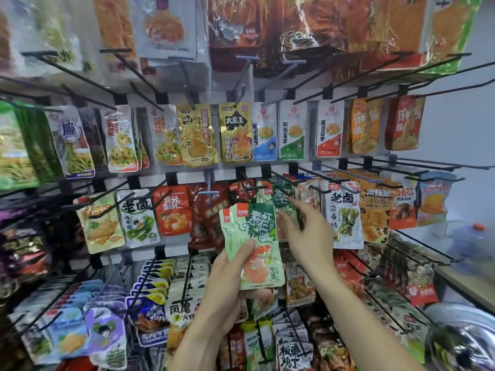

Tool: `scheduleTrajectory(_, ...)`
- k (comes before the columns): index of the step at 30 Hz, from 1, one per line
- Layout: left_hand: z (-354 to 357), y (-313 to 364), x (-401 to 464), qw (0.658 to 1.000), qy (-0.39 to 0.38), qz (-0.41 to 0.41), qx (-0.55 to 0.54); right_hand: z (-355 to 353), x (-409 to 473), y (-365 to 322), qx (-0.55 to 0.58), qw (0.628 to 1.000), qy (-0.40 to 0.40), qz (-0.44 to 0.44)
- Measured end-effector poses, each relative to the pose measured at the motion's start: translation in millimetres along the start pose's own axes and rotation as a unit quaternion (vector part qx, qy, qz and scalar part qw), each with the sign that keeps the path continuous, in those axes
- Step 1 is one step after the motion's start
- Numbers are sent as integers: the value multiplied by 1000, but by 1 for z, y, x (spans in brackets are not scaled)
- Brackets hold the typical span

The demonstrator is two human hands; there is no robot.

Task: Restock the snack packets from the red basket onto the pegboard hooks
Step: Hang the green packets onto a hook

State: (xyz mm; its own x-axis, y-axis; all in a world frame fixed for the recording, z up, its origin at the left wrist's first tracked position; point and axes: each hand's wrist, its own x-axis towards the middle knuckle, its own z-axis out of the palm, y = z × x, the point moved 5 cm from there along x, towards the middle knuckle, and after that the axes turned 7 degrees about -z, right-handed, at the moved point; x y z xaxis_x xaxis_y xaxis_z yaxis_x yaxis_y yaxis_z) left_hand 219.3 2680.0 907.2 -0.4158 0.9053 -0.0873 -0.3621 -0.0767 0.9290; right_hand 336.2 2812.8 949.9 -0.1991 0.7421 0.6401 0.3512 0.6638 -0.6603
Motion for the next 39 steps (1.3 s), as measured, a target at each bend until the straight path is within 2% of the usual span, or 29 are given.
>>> scheduleTrajectory(2, 2, -1, 1, 1000, -5, 7, 13, -14, -17, -5, 59, 998, 21, 7)
scheduleTrajectory(5, 8, -2, 1, 999, -8, 23, 49, -13, -35, -8, 220, 974, -9, 62)
scheduleTrajectory(7, 15, -4, 0, 997, -5, 29, 69, -11, -42, -7, 254, 964, -2, 78)
scheduleTrajectory(10, 20, -7, -1, 997, 0, 27, 69, -16, -43, 1, 299, 949, 49, 91)
scheduleTrajectory(13, 24, -8, -1, 999, -8, 23, 48, -23, -35, 5, 289, 951, 69, 86)
scheduleTrajectory(19, 27, -6, 2, 998, -11, 35, 44, -30, -15, -3, 233, 970, 58, 21)
scheduleTrajectory(29, 29, -10, 2, 998, -35, 39, 36, -40, -19, -8, 230, 971, 57, -26)
scheduleTrajectory(39, 5, -11, 14, 998, 57, 30, 11, -28, 6, 0, 130, 991, 15, -1)
